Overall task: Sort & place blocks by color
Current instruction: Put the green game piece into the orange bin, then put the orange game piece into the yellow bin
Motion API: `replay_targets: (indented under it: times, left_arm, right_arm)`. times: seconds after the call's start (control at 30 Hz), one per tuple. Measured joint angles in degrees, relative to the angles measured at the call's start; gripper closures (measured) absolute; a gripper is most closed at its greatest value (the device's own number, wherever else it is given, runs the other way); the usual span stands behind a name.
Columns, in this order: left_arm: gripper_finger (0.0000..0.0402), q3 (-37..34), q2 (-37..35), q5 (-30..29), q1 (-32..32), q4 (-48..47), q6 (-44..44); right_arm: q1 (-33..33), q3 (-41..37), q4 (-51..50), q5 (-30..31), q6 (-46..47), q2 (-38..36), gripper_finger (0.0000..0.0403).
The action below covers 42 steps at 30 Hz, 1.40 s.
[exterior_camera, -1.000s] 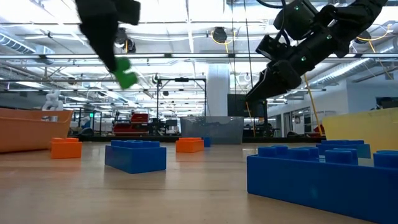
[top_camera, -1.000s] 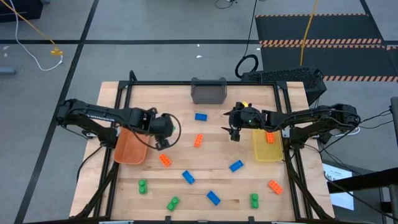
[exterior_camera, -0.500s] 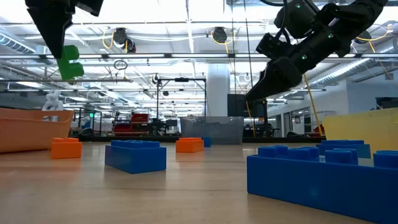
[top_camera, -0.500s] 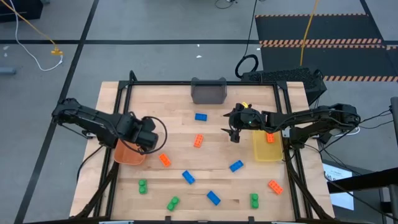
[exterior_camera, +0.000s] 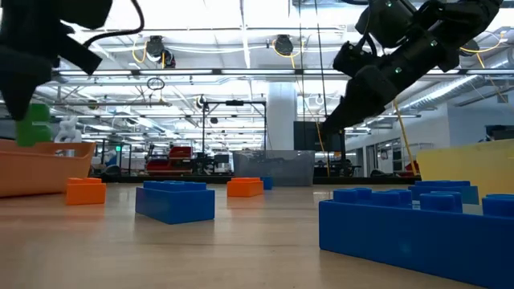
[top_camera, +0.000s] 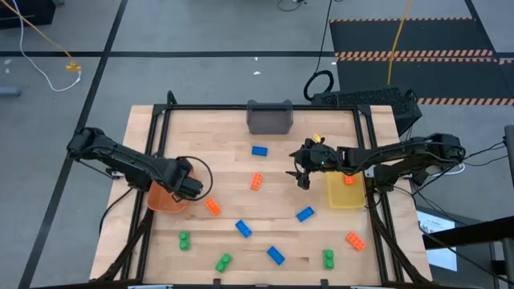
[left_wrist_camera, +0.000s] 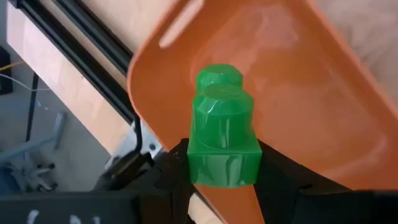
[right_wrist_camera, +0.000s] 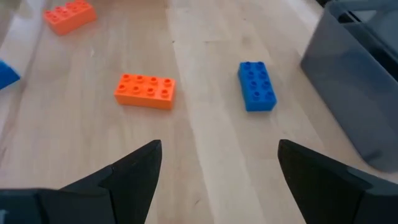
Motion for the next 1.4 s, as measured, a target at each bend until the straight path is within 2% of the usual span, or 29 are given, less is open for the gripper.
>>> replay_targets:
  times: [0.27,0.53,0.73,0.9,1.07,1.2,1.4]
  left_arm:
    - [0.0256,-0.02,0.00,1.50,-1.60,3.78,0.55]
    - [0.0150,-0.02,0.00,1.54,-1.60,7.18,-0.90]
    - [0.0109,0.00,0.00,1.51,-1.58,10.73,0.58]
    - [0.0107,2.71,0.04,-2.12,-1.17,12.50,4.73]
    - [0.0124,8.93,0.04,-8.12,-0.66,16.79,11.10]
    - [0.0139,12.46,-0.02,-11.59,-0.71,29.09,19.46]
    - [0.0159,11.83,0.00,-12.05,0.86,47.70,31.28]
  right_arm:
    - [-0.18,0.00,2.69,0.13,-3.26,0.00,0.0092]
    - [-0.18,0.00,2.90,0.15,-4.88,0.00,0.0092]
    - [-0.23,0.00,3.18,0.48,-5.67,0.00,0.0092]
    - [-0.23,0.00,3.11,0.44,-2.66,0.00,0.0092]
    - [-0.20,0.00,1.77,0.09,3.53,0.00,0.0092]
    - [-0.14,0.00,1.50,-0.81,6.16,0.00,0.0092]
    - [-0.12,0.00,5.58,-6.12,7.96,0.00,0.0092]
